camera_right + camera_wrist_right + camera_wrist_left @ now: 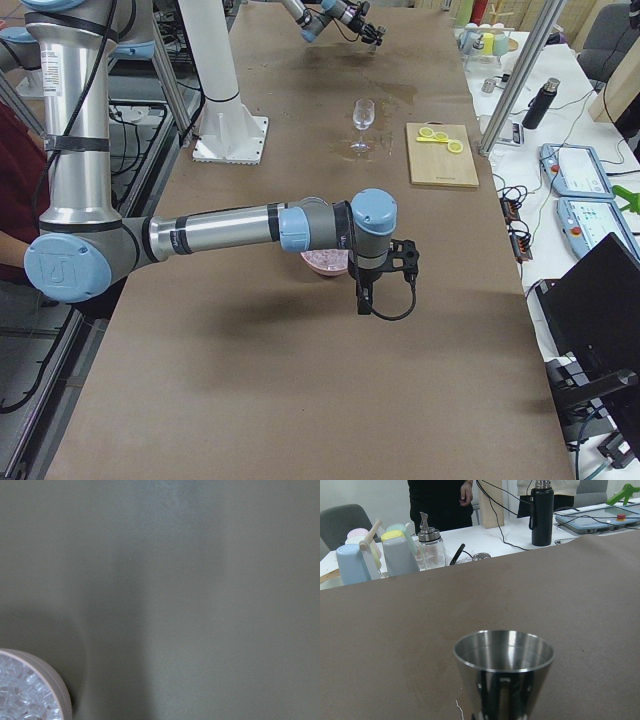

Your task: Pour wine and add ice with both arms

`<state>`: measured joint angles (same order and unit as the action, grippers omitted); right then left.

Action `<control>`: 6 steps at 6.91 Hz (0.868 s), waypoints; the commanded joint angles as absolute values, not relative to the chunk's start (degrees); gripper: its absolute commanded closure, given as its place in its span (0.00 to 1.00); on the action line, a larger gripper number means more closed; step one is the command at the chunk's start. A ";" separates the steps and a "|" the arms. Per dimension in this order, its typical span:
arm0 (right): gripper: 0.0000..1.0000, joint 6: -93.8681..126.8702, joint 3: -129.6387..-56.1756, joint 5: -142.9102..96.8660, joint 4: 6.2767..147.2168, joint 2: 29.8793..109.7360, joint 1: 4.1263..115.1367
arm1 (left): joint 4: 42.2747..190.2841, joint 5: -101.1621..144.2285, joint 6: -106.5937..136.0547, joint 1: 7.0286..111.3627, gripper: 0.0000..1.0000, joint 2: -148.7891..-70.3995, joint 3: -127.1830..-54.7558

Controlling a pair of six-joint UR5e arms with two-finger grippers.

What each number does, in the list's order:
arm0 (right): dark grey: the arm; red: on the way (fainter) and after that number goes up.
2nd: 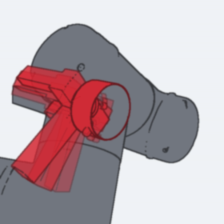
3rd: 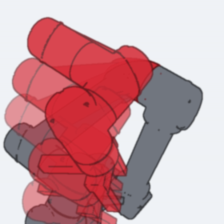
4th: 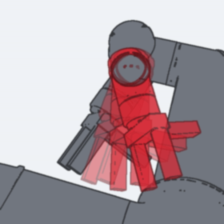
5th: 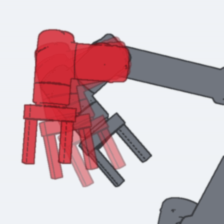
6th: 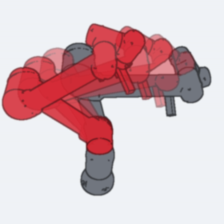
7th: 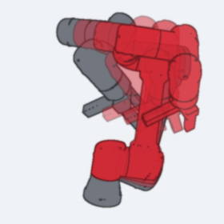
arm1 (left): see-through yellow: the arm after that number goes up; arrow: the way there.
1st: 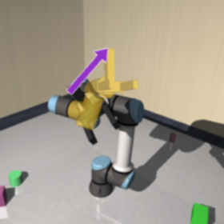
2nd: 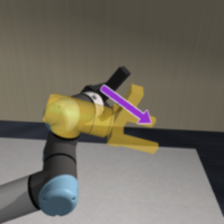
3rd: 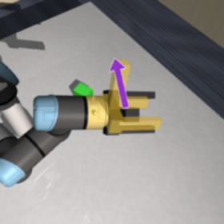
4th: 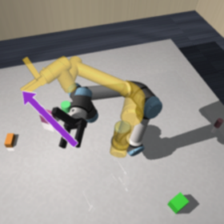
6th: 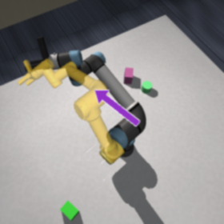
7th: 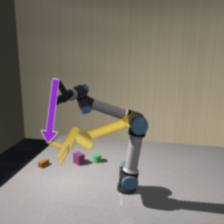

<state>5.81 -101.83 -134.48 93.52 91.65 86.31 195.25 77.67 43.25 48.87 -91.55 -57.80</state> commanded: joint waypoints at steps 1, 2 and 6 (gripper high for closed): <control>0.00 5.80 -101.78 -134.47 93.52 91.50 86.31 | 195.55 77.61 43.42 48.87 0.91 -91.49 -57.83; 0.00 5.80 -101.86 -134.47 93.52 91.32 86.31 | 195.99 77.61 43.50 48.87 0.91 -91.49 -57.83; 0.00 5.80 -101.87 -134.56 93.43 91.05 86.31 | 197.57 77.34 43.51 48.87 0.90 -91.06 -57.13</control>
<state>5.86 -101.86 -134.56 93.43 91.09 86.31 197.19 77.38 43.50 48.87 -91.26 -57.43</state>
